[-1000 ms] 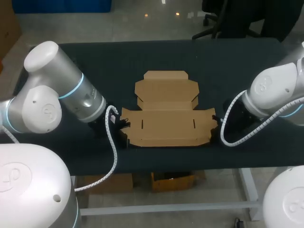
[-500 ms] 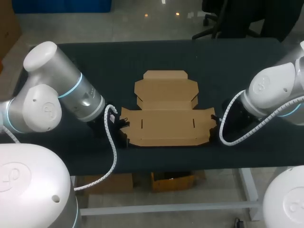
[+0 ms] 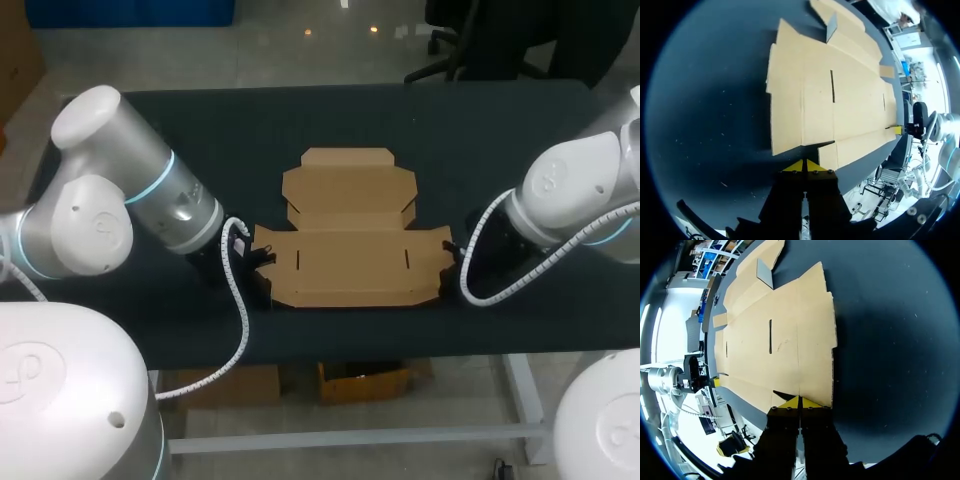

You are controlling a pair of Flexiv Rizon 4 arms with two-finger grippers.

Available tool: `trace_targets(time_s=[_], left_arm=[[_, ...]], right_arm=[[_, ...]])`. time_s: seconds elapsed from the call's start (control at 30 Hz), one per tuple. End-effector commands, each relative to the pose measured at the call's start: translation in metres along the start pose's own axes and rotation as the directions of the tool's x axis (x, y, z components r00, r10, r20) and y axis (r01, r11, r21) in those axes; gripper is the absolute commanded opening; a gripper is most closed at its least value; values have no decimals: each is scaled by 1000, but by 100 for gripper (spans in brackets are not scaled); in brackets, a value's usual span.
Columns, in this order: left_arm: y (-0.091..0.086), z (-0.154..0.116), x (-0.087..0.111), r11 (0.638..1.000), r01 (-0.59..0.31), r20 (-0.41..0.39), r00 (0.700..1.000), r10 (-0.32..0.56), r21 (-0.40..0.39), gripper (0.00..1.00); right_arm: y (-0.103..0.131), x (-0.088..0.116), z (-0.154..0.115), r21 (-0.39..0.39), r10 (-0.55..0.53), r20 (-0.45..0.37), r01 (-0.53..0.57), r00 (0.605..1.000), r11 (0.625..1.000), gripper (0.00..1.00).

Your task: Assemble the packaging by folding the flat box into shape, placing the metal phone stand inside, and closing the box properly

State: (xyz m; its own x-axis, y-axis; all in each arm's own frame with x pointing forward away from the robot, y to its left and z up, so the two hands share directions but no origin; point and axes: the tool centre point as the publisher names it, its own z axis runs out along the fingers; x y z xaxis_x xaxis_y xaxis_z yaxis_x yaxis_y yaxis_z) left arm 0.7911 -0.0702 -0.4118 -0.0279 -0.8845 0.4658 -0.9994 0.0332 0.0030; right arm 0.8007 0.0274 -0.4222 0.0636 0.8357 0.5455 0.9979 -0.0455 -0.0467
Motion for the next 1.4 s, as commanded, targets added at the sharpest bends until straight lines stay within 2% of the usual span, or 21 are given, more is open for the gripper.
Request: trace_targets(time_s=[0.03, 0.53, 1.4], left_arm=[[3, -2, 2, 1000, -5, 4, 1000, 5, 7, 0], [3, -4, 11, 999, -36, 11, 999, 35, 11, 0], [1, 2, 8, 999, -29, 14, 999, 29, -12, 0]], right_arm=[[0, 1, -1, -1, -2, -1, 2, 1000, 1000, 0], [1, 8, -3, -6, -12, 6, 12, 1000, 1000, 0], [-2, 11, -3, -20, 6, 4, -6, 1000, 1000, 0]])
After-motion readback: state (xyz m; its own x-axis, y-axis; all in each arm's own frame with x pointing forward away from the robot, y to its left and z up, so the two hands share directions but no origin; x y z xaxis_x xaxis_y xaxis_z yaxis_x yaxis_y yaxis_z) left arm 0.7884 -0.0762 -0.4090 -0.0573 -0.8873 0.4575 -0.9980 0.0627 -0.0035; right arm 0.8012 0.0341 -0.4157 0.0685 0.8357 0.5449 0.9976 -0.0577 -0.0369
